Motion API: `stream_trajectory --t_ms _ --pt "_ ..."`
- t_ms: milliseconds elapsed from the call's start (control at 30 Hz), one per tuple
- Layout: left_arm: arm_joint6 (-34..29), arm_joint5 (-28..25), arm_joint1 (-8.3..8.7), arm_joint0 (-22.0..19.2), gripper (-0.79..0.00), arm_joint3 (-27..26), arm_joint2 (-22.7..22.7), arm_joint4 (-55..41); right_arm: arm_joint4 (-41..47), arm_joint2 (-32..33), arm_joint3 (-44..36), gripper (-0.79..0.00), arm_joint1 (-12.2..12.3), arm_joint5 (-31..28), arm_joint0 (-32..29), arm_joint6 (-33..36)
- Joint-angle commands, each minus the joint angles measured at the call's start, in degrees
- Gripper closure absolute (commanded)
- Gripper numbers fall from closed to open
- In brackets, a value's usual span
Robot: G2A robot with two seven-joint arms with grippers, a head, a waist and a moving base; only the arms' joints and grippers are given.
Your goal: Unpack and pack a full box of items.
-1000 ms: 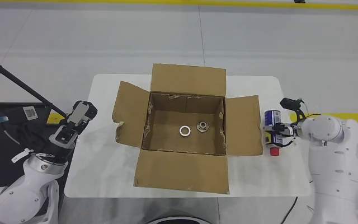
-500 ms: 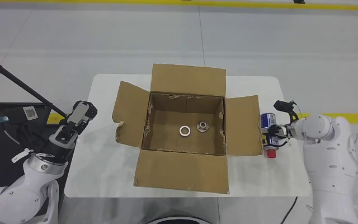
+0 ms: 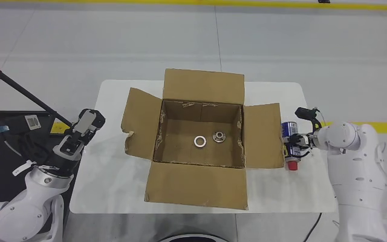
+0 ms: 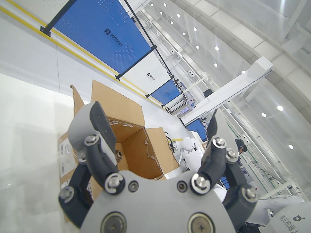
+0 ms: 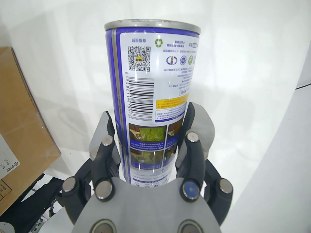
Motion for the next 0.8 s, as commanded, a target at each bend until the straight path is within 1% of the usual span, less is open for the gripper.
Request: stream_trajectory --t_ms 0,133,200,367,467,533,600,700,733,767 --pt "0.0 0.0 0.0 0.0 -0.785 0.0 0.0 0.0 0.2 -0.1 -0.6 -0.613 0.1 0.2 -0.1 0.0" --pt "0.0 0.0 0.0 0.0 -0.785 0.0 0.0 0.0 0.6 0.7 -2.7 -0.646 0.6 0.9 -0.4 -0.3" --pt "0.0 0.0 0.0 0.0 -0.785 0.0 0.0 0.0 0.5 1.0 -4.0 -0.68 0.8 1.2 -0.5 -0.3" --pt "0.0 0.0 0.0 0.0 -0.785 0.0 0.0 0.0 0.0 1.6 -8.5 -0.699 1.4 1.9 -0.9 0.7" --pt "0.0 0.0 0.0 0.0 -0.785 0.0 0.0 0.0 -0.4 1.5 -11.0 -0.736 1.7 2.5 -1.1 0.9" --pt "0.0 0.0 0.0 0.0 -0.785 0.0 0.0 0.0 -0.6 1.6 -12.5 -0.733 1.8 3.0 -1.1 0.5" --pt "0.0 0.0 0.0 0.0 -0.785 0.0 0.0 0.0 -1.5 2.0 -14.8 -0.733 2.0 3.9 -1.1 -0.7" --pt "0.0 0.0 0.0 0.0 -0.785 0.0 0.0 0.0 -2.9 3.0 -19.9 -0.736 2.2 6.7 -1.4 -4.7" --pt "0.0 0.0 0.0 0.0 -0.785 0.0 0.0 0.0 -2.9 3.5 -21.7 -0.782 2.2 7.9 -1.6 -6.5" --pt "0.0 0.0 0.0 0.0 -0.785 0.0 0.0 0.0 -2.7 3.9 -23.7 -0.785 2.2 9.1 -1.7 -8.3"
